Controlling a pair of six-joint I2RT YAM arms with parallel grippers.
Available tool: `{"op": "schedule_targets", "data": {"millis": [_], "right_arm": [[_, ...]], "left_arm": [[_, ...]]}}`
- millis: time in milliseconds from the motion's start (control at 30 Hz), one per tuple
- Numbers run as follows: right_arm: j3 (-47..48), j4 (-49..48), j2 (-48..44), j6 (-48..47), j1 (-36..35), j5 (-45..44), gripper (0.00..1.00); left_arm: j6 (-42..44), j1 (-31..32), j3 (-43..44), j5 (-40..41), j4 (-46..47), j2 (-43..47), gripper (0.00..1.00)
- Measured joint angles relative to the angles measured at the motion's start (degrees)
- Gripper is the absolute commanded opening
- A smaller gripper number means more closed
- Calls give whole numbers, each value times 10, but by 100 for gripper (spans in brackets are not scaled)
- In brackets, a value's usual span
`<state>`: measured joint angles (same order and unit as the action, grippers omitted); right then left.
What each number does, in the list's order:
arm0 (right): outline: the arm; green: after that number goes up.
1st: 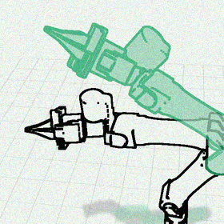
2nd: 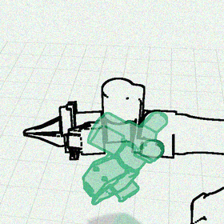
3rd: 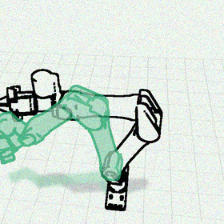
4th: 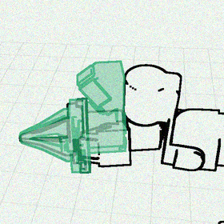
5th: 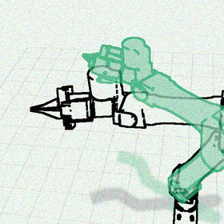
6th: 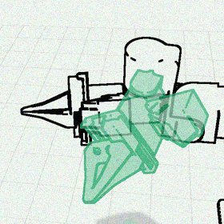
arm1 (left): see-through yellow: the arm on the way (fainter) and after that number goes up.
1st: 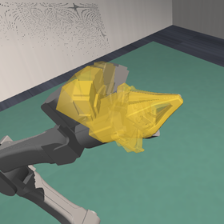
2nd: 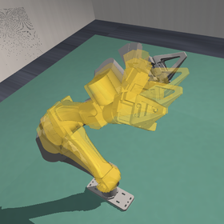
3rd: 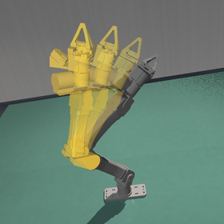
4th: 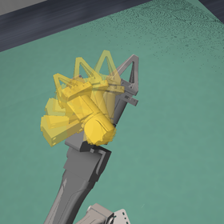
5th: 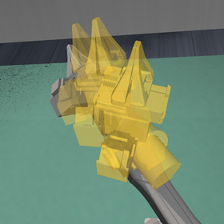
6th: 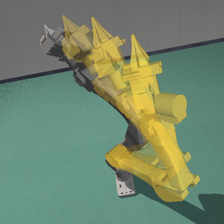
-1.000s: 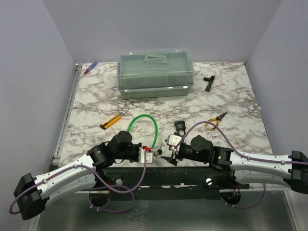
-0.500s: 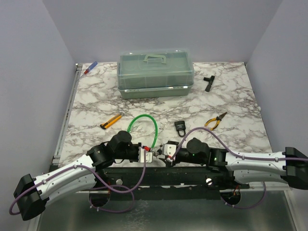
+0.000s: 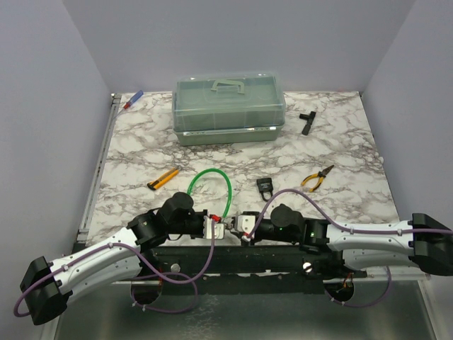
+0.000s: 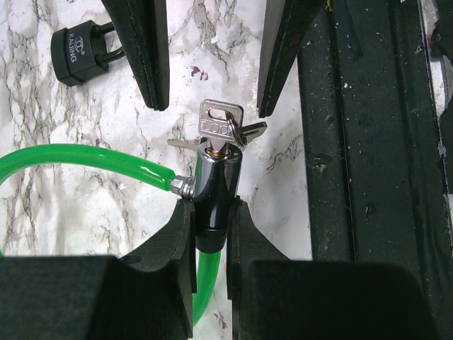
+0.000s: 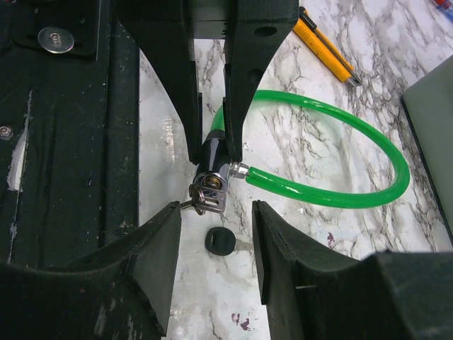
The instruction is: Unlock with the key
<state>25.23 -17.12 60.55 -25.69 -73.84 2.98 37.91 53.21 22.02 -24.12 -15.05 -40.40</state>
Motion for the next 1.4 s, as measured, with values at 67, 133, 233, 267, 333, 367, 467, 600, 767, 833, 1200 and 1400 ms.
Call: {"op": "schedule_targets", "data": {"millis": [67, 133, 233, 267, 333, 367, 467, 600, 767, 833, 1200, 1400], "right_arm": [[0, -5, 5, -1, 0, 0, 47], [2, -7, 12, -3, 0, 0, 45], [5, -8, 22, -5, -1, 0, 41], [6, -9, 23, -7, -1, 0, 39], [6, -11, 24, -9, -1, 0, 37], [6, -13, 24, -9, -1, 0, 36], [6, -18, 24, -10, -1, 0, 34], [6, -23, 26, -9, -1, 1, 28], [6, -26, 32, -7, -1, 3, 21], [6, -28, 34, -5, -1, 3, 18], [6, -36, 41, 41, -2, -6, 7], [10, -40, 50, 83, -2, -27, 1]], "left_arm": [[0, 0, 0, 0, 0, 0, 0], [0, 0, 0, -1, 0, 0, 0], [0, 0, 0, -1, 0, 0, 0], [0, 0, 0, -1, 0, 0, 0], [0, 0, 0, -2, 0, 0, 0], [0, 0, 0, -2, 0, 0, 0], [0, 0, 0, -2, 0, 0, 0], [-2, 0, 0, -2, 0, 0, 0], [-2, -2, 0, -1, 0, 0, 0], [-2, -2, 0, -1, -1, 0, 0], [-2, -2, 0, -1, -5, 0, 0], [-2, -3, 0, 1, -9, 1, 0]]}}
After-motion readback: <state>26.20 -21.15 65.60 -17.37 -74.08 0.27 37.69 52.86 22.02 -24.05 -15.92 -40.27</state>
